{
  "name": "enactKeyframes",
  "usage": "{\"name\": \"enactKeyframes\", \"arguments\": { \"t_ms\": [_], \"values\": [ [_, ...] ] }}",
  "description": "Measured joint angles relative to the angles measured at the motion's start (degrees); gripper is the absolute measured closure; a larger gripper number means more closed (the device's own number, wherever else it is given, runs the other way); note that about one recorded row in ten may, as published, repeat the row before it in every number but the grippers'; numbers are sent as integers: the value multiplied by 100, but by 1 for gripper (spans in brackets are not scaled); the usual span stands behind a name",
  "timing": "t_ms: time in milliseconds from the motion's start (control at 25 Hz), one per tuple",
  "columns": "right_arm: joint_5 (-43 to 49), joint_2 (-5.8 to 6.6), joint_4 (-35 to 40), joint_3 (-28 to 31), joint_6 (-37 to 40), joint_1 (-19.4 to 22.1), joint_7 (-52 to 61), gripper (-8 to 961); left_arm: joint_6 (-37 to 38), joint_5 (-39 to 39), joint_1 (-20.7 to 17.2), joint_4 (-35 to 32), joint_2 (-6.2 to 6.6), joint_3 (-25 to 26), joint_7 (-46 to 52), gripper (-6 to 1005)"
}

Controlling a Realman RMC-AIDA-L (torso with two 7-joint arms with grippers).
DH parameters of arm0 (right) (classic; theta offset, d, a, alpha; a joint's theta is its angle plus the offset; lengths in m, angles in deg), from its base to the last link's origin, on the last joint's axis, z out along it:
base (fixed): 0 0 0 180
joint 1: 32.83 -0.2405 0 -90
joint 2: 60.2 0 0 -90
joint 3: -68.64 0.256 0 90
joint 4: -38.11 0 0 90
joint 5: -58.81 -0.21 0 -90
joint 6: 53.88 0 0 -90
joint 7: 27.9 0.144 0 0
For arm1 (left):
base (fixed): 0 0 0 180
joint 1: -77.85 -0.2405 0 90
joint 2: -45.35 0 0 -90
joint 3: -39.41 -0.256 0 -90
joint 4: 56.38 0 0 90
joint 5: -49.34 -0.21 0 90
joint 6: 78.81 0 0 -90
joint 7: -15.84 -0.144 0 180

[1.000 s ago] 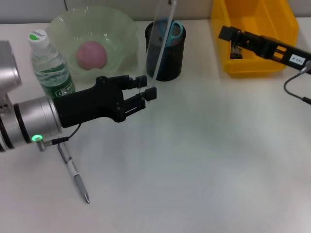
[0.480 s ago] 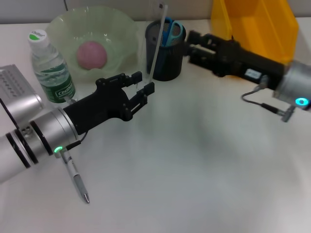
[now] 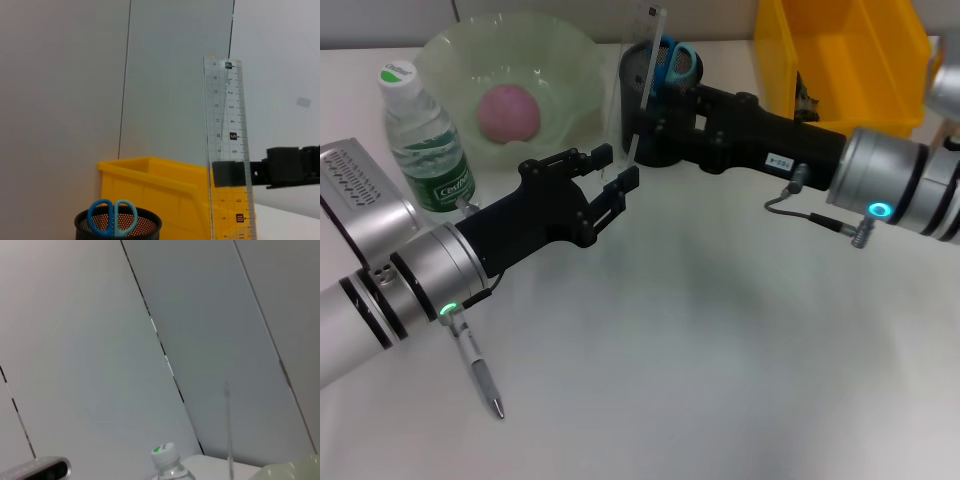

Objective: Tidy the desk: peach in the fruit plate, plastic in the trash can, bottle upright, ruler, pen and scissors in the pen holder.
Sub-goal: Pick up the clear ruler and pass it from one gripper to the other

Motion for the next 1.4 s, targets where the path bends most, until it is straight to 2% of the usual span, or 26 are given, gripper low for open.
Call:
{"name": "enactKeyframes", "arguments": {
  "t_ms": [240, 680, 840, 1120, 1320, 1400],
  "values": [
    [-78, -7, -386, 62, -345, -234, -399, 295, -16, 8, 5, 209, -2, 136, -272, 615],
    [-181, -6, -494, 44, -405, -353, -513, 302, -114, -24, 14, 356, -9, 289, -455, 614],
    [-181, -6, -494, 36, -441, -409, -514, 481, -105, -30, 17, 358, -9, 263, -455, 615],
    [-178, -6, -491, 16, -584, -487, -514, 696, -115, -33, 64, 361, -9, 259, -455, 616],
    [-145, -6, -491, 8, -602, -509, -402, 913, -139, -32, 54, 362, -9, 263, -454, 617],
    [-135, -6, -491, 7, -605, -512, -394, 920, -139, -32, 41, 360, -9, 264, -454, 620]
  ]
}}
